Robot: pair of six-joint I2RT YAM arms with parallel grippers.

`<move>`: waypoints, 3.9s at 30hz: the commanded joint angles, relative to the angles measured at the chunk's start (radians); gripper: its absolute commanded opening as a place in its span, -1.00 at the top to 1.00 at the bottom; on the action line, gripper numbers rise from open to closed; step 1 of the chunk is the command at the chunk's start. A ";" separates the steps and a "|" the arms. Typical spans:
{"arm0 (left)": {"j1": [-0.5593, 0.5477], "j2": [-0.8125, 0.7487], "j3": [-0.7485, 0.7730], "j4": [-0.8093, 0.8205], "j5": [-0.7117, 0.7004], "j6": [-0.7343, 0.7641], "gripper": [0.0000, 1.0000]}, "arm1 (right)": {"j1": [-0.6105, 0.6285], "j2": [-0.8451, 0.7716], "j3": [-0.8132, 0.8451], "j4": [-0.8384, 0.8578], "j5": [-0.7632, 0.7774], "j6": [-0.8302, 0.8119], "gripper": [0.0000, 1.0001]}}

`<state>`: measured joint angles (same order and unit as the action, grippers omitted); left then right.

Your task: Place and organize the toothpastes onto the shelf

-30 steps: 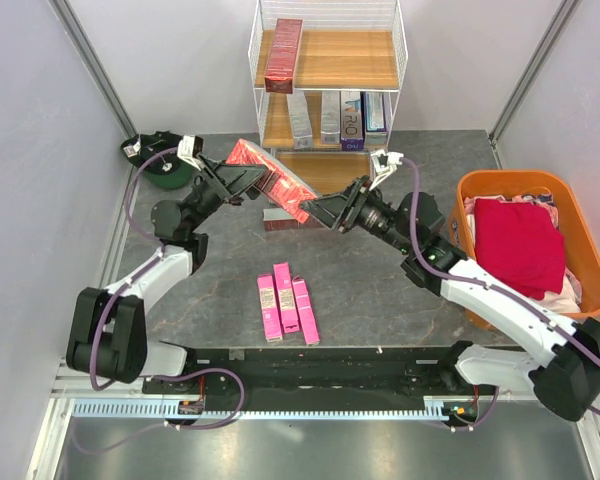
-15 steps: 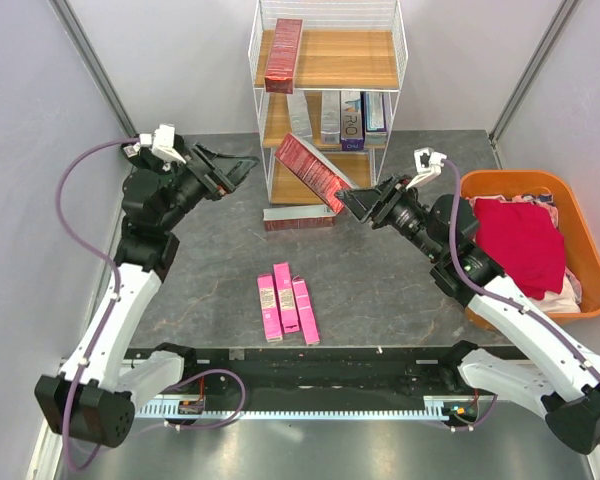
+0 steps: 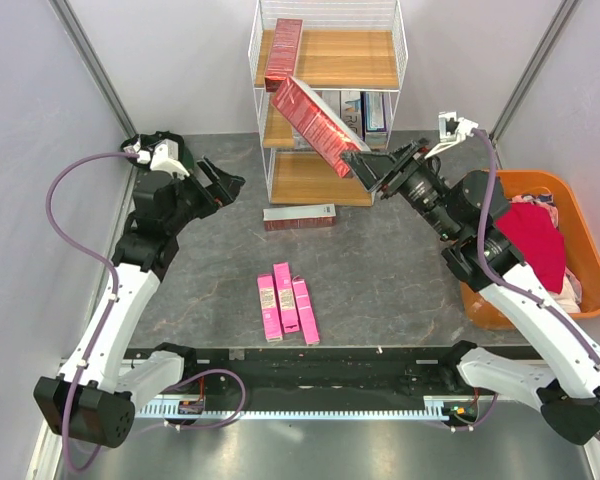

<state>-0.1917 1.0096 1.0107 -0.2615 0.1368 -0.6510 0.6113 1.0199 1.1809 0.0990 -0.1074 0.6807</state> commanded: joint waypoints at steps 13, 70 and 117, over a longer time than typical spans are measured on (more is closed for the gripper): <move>0.003 0.011 -0.014 -0.013 -0.008 0.037 -1.00 | -0.007 0.269 0.281 0.183 0.382 0.013 0.55; 0.001 -0.048 -0.096 -0.019 0.018 -0.016 -1.00 | 0.010 0.626 0.387 0.255 0.408 0.313 -0.96; -0.224 0.288 -0.090 0.162 -0.066 0.396 -1.00 | -0.013 -0.140 -0.618 -0.140 0.370 -0.004 -0.96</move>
<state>-0.3313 1.1881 0.8883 -0.1902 0.2001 -0.3859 0.6090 0.8463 0.5732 -0.0463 0.2848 0.7090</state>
